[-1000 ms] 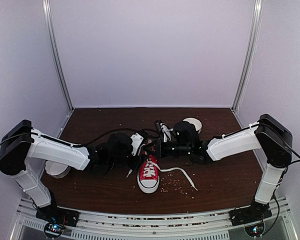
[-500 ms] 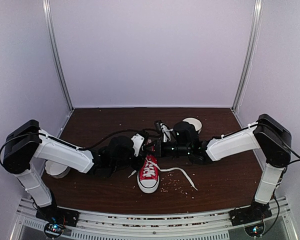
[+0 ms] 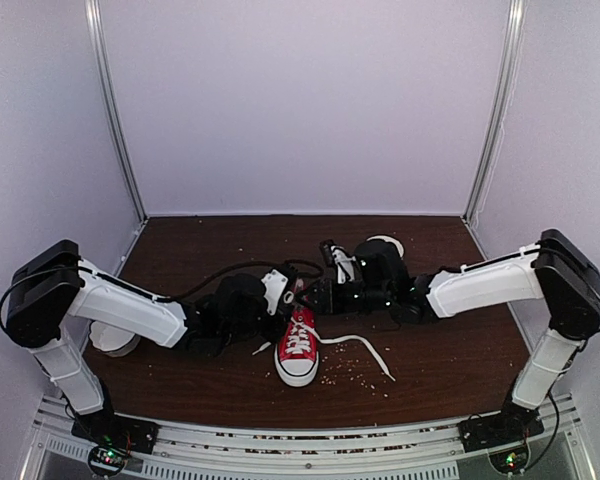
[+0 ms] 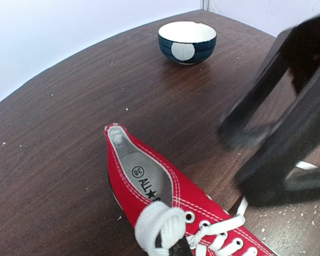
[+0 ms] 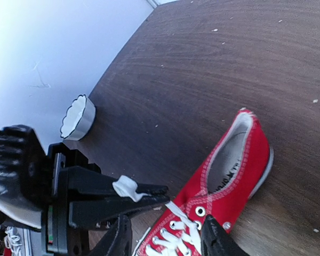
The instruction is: Tie the shoes
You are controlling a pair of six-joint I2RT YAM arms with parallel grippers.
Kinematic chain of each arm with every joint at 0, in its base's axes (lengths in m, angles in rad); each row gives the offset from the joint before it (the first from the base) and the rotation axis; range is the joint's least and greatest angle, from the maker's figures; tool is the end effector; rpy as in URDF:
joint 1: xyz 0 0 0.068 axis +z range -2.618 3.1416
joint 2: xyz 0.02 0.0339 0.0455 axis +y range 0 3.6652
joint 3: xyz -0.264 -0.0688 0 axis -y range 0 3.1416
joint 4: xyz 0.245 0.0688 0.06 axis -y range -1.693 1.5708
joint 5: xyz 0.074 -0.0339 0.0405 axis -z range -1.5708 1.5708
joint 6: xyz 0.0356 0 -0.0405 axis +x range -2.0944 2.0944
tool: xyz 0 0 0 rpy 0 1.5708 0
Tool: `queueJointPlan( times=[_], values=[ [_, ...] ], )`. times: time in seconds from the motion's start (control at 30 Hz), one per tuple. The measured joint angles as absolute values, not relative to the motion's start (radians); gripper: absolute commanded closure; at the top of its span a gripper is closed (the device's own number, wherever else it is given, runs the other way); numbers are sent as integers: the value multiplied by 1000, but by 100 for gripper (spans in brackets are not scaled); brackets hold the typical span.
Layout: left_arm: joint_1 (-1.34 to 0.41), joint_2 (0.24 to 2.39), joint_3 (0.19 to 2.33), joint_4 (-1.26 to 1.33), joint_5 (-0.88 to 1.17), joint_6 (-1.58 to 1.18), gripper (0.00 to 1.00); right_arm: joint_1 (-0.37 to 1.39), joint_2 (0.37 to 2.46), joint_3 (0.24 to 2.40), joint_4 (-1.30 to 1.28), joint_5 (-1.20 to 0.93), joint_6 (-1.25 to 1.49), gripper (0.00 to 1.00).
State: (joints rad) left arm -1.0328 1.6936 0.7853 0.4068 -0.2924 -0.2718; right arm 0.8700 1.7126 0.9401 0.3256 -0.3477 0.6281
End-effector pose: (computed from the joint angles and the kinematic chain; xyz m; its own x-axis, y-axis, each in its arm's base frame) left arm 0.1857 -0.2911 0.1673 -0.4233 0.2077 -0.8819 0.6012 0.7926 -0.1019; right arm 0.2303 0.2918 0.2004 -0.7642 -0.0491 -0.6431 -0.5780 0.4946 0.6491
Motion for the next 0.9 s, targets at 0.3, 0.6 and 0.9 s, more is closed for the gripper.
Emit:
queueJointPlan(
  times=[0.3, 0.6, 0.9],
  values=[
    [-1026, 1694, 778, 424, -272, -272, 100, 856, 1418, 935, -271, -91, 491, 48],
    [-1021, 1695, 778, 426, -265, -271, 100, 873, 1526, 892, -622, -75, 447, 46],
    [-1020, 1697, 778, 426, -258, -272, 100, 889, 1649, 916, -645, -118, 412, 100]
  ],
)
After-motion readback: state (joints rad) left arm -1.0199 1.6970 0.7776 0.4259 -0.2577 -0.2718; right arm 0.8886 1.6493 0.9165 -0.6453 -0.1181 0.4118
